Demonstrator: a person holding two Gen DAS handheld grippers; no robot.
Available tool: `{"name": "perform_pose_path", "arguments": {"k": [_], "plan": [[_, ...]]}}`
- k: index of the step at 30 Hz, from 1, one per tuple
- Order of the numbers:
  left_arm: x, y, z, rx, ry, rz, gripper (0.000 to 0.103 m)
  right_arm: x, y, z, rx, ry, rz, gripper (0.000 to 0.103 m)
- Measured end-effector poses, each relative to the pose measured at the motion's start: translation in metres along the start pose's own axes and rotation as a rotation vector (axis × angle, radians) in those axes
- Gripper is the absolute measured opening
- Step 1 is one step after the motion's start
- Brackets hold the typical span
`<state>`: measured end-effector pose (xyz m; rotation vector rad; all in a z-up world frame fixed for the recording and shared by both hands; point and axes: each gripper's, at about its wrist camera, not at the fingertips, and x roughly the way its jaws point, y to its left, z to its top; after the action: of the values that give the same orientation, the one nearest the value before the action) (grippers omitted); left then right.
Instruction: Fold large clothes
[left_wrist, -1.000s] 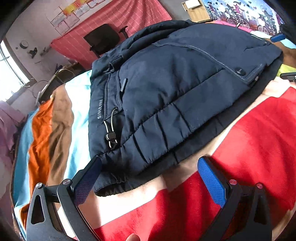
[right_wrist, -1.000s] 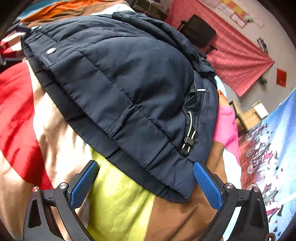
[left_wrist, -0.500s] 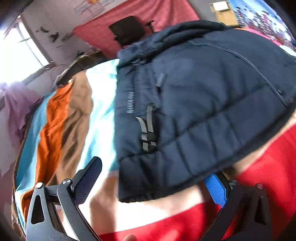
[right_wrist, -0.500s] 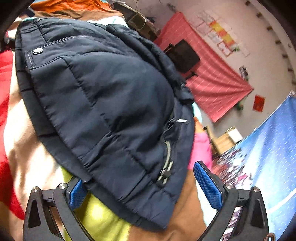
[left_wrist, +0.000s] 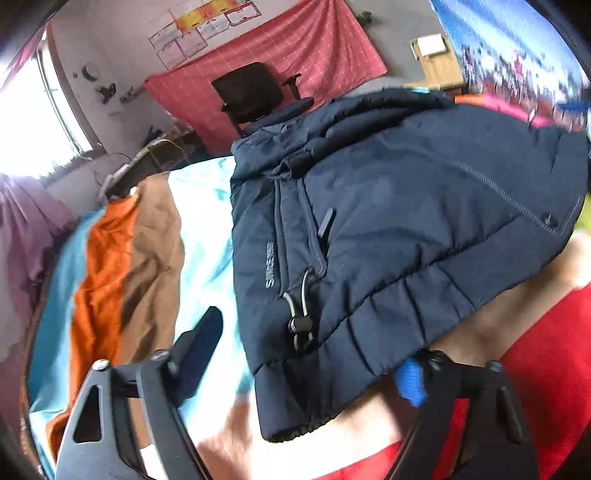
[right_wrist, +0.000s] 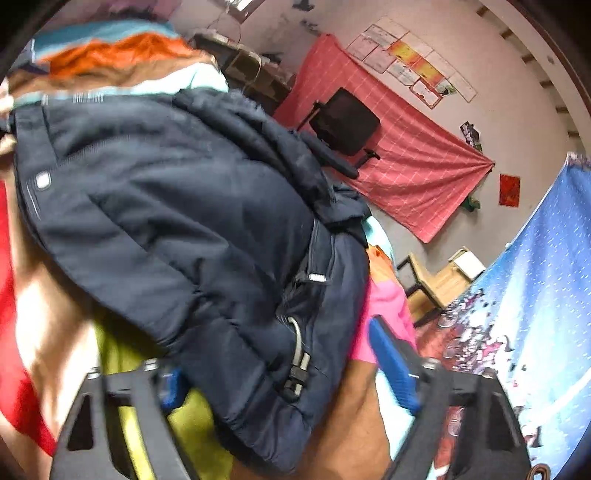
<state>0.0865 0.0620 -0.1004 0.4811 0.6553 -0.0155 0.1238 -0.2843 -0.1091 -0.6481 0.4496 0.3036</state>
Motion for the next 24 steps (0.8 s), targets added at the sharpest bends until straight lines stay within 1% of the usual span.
{"name": "perform_pose_path", "arguments": {"k": [1,2,4,5,6,7,8,9,12,14,17,20,24], "plan": [[-0.002,0.002,0.004,-0.003,-0.009,-0.011,0.069,-0.001,0.0,0.004,0.004,-0.004,0.01,0.057],[-0.004,0.004,0.01,0.006,-0.027,-0.017,0.064,-0.002,0.0,0.007,0.007,-0.008,0.021,0.053],[-0.011,0.002,0.019,0.036,-0.062,-0.003,0.061,-0.003,-0.001,0.013,0.021,-0.017,0.051,0.033],[-0.014,0.003,0.023,0.044,-0.075,-0.004,0.055,-0.004,-0.002,0.017,0.029,-0.02,0.064,0.029],[-0.018,0.004,0.028,0.044,-0.086,-0.019,0.046,-0.006,-0.001,0.019,0.037,-0.024,0.07,0.025],[-0.021,0.006,0.032,0.04,-0.092,-0.035,0.041,-0.007,-0.002,0.022,0.05,-0.031,0.071,0.022],[-0.023,0.008,0.036,0.034,-0.098,-0.051,0.034,-0.009,-0.003,0.025,0.065,-0.036,0.075,0.02],[-0.026,0.01,0.04,0.029,-0.104,-0.062,0.029,-0.011,-0.007,0.029,0.092,-0.037,0.084,0.017],[-0.031,0.011,0.049,0.032,-0.114,-0.075,0.02,-0.013,-0.018,0.035,0.16,-0.044,0.104,0.013],[-0.034,0.014,0.059,0.024,-0.131,-0.081,0.017,-0.016,-0.026,0.041,0.193,-0.051,0.113,0.012],[-0.037,0.024,0.078,0.006,-0.159,-0.078,0.015,-0.018,-0.037,0.054,0.202,-0.08,0.101,0.011],[-0.036,0.037,0.108,-0.021,-0.185,-0.062,0.014,-0.016,-0.051,0.069,0.213,-0.109,0.09,0.009],[-0.03,0.058,0.159,-0.08,-0.178,-0.047,0.012,-0.005,-0.076,0.097,0.212,-0.143,0.073,0.009]]}}
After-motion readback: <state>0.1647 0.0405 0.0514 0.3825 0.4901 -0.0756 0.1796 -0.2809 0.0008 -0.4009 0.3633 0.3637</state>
